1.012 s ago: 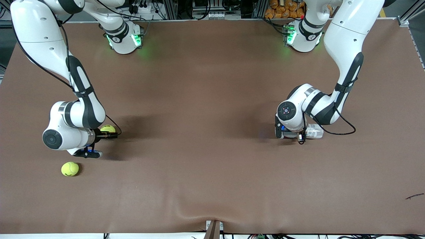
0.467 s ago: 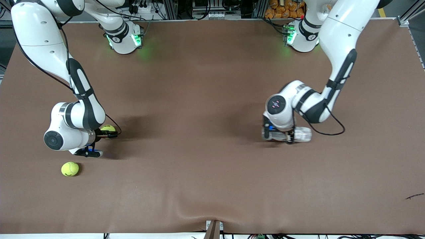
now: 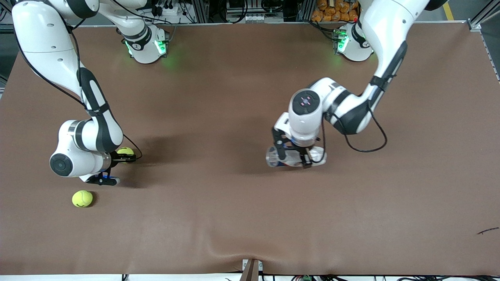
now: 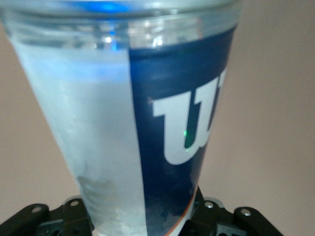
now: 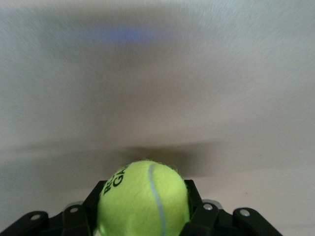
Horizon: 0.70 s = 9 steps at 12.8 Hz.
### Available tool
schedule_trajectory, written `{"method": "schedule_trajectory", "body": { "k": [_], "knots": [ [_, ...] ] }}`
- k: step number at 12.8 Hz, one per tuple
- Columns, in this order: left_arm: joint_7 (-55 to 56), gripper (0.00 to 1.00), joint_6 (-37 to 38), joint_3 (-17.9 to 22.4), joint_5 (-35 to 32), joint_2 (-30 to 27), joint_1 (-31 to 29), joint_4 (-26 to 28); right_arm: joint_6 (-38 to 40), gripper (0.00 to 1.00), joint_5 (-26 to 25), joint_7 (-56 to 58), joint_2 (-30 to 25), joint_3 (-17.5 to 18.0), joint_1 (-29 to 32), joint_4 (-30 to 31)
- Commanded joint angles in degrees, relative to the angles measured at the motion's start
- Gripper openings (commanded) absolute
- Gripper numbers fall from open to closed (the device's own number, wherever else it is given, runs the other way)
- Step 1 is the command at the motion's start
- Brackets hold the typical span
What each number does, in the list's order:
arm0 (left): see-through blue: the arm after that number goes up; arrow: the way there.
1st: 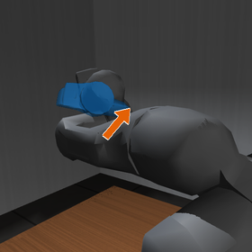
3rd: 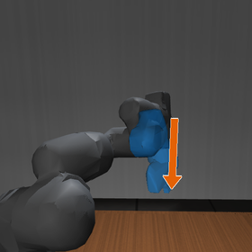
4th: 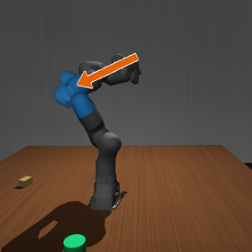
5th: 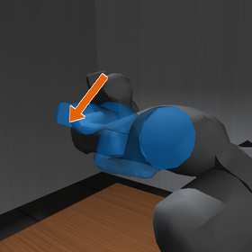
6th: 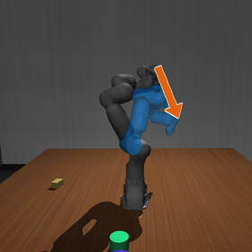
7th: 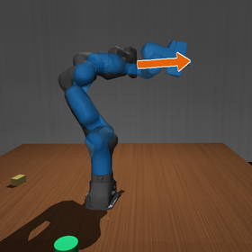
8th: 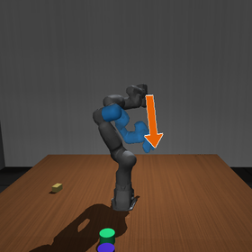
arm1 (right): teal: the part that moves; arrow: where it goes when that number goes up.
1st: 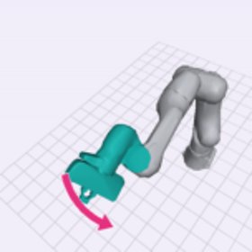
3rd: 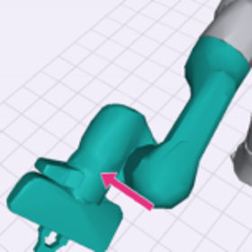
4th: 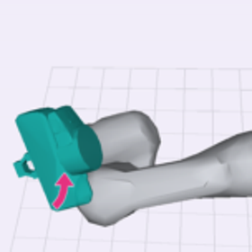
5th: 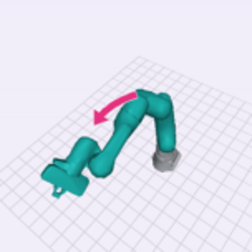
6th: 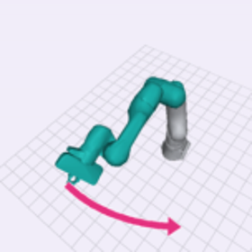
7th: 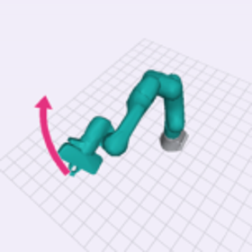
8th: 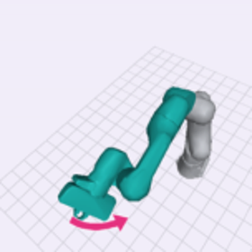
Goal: Insert tennis ball vertically with right arm
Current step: 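Lift the tube upright with the left gripper while the right gripper lifts the ball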
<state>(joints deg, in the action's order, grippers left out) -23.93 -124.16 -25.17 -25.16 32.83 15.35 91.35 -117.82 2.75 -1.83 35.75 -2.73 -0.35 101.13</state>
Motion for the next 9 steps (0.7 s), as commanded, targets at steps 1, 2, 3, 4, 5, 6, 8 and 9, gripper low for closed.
{"method": "schedule_trajectory", "body": {
  "k": [1,2,3,4,5,6,8,9],
  "knots": [
    [9.9,0.69,-5.7,0.2,2.6,2.8,4.3,-5.1,2.8,0.25,-0.3,1.0,-3.8,0.6,1.6,-0.7],
    [14.5,0.69,-9.4,0.2,2.6,3.2,5.5,-5.1,4.9,0.25,-0.3,3.8,-4.7,0.6,2.3,-1.7],
    [18.0,0.69,-12.7,0.3,2.2,3.9,7.0,-5.1,6.3,0.25,-0.2,6.6,-5.3,0.7,3.3,-2.8],
    [21.3,0.69,-17.4,0.5,2.2,4.8,8.5,-5.1,7.9,0.25,0.2,9.1,-6.2,0.9,4.3,-3.5],
    [24.3,0.69,-22.5,0.6,2.1,6.0,9.2,-5.1,9.9,0.25,2.1,11.4,-7.3,0.9,4.7,-4.4],
    [26.5,0.69,-26.4,0.7,2.0,7.0,9.9,-5.1,12.1,0.26,5.0,13.7,-8.2,0.9,5.2,-5.0],
    [29.0,0.69,-33.1,3.5,2.0,8.6,12.4,-5.2,17.7,0.29,10.4,17.9,-9.3,0.8,6.8,-7.2],
    [30.3,0.69,-37.6,6.2,2.1,9.7,14.8,-5.2,21.1,0.3,14.5,18.3,-9.4,0.8,7.4,-8.8]
  ]
}}
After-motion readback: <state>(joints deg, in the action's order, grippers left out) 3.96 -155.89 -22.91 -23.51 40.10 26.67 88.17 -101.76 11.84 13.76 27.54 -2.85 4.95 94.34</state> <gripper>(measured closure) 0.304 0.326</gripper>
